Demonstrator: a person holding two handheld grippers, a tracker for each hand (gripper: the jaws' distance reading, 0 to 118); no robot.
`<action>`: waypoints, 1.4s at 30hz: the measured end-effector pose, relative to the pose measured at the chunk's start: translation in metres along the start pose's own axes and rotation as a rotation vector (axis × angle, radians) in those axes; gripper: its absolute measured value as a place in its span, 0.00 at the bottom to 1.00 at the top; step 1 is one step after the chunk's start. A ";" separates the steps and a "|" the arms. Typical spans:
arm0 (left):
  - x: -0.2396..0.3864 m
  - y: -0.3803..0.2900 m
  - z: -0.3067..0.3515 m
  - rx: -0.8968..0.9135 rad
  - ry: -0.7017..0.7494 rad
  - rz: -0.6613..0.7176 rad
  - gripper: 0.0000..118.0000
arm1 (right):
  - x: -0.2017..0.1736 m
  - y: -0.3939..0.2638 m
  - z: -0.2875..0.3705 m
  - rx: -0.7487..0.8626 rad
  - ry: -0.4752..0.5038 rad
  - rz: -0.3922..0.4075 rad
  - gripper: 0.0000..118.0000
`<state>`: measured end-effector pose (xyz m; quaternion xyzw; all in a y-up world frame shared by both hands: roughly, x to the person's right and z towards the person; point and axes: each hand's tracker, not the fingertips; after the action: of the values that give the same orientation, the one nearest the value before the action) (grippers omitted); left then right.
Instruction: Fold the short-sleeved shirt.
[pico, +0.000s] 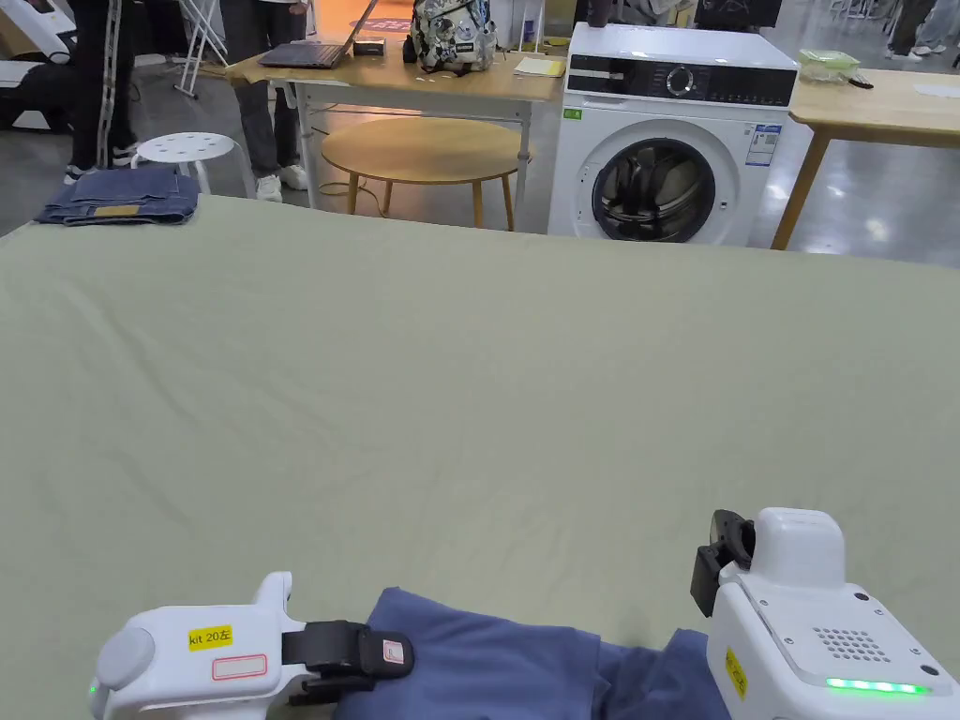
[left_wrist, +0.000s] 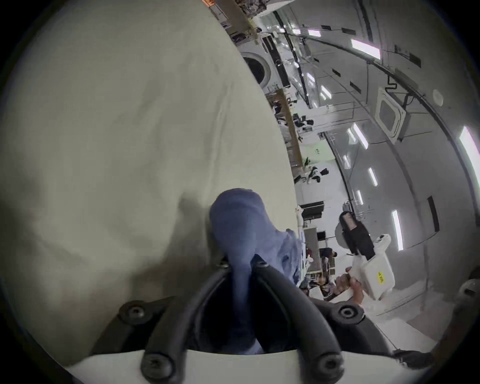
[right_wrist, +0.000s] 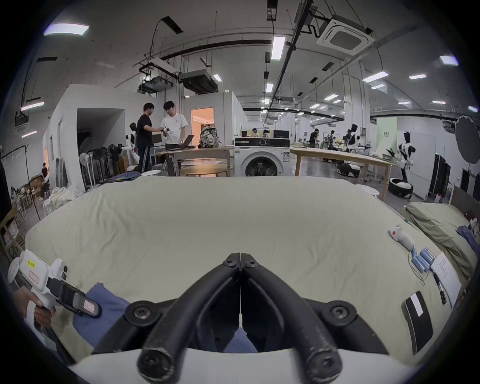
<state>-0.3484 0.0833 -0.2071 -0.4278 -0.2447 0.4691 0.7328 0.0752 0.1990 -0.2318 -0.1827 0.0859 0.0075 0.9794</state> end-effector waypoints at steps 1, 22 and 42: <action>0.006 0.002 0.003 0.023 -0.021 -0.019 0.03 | 0.000 0.000 0.000 -0.001 0.001 0.000 0.00; 0.116 0.028 0.096 0.114 0.346 -0.217 0.03 | -0.006 0.009 -0.005 0.018 0.030 -0.008 0.00; 0.202 -0.002 -0.054 -0.159 0.222 -0.357 0.03 | 0.006 0.002 0.002 0.002 0.015 -0.011 0.00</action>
<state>-0.2176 0.2426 -0.2415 -0.4830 -0.2705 0.2614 0.7907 0.0818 0.2011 -0.2315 -0.1822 0.0924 0.0007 0.9789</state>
